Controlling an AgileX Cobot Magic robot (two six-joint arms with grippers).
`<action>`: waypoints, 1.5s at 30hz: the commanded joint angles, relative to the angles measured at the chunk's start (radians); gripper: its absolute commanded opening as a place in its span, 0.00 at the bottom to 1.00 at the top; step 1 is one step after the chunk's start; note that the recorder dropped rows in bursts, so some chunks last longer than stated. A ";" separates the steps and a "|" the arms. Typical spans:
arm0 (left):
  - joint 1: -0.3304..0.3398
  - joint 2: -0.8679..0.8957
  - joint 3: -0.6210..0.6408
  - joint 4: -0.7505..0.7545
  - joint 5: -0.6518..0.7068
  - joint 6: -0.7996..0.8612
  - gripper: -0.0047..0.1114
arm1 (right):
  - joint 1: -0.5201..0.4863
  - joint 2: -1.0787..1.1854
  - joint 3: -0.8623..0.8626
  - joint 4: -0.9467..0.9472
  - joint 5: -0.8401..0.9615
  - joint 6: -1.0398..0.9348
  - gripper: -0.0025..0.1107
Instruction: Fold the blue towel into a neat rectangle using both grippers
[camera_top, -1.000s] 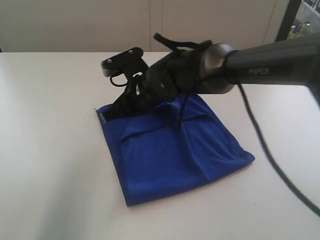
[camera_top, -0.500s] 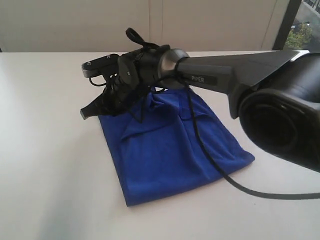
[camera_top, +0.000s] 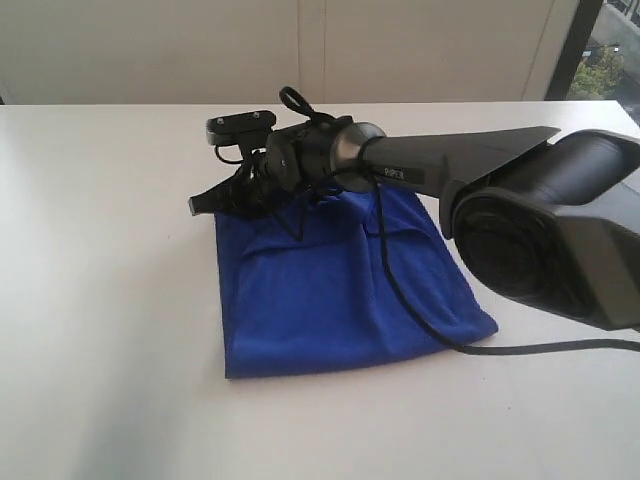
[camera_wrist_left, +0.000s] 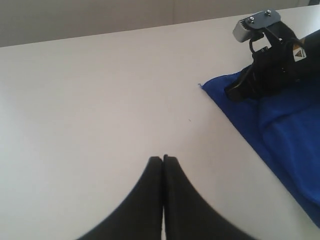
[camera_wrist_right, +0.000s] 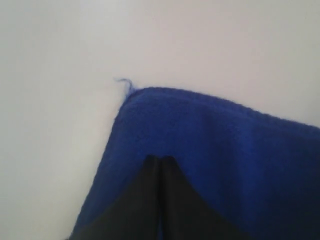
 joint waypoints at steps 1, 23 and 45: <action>0.001 -0.007 0.008 -0.013 0.003 -0.001 0.04 | -0.036 0.020 -0.001 -0.006 -0.081 0.030 0.02; 0.001 -0.007 0.008 -0.013 0.003 -0.001 0.04 | 0.028 -0.005 -0.001 0.002 -0.044 -0.038 0.02; 0.001 -0.007 0.008 -0.013 0.003 -0.001 0.04 | -0.006 0.076 -0.001 0.000 -0.208 0.000 0.02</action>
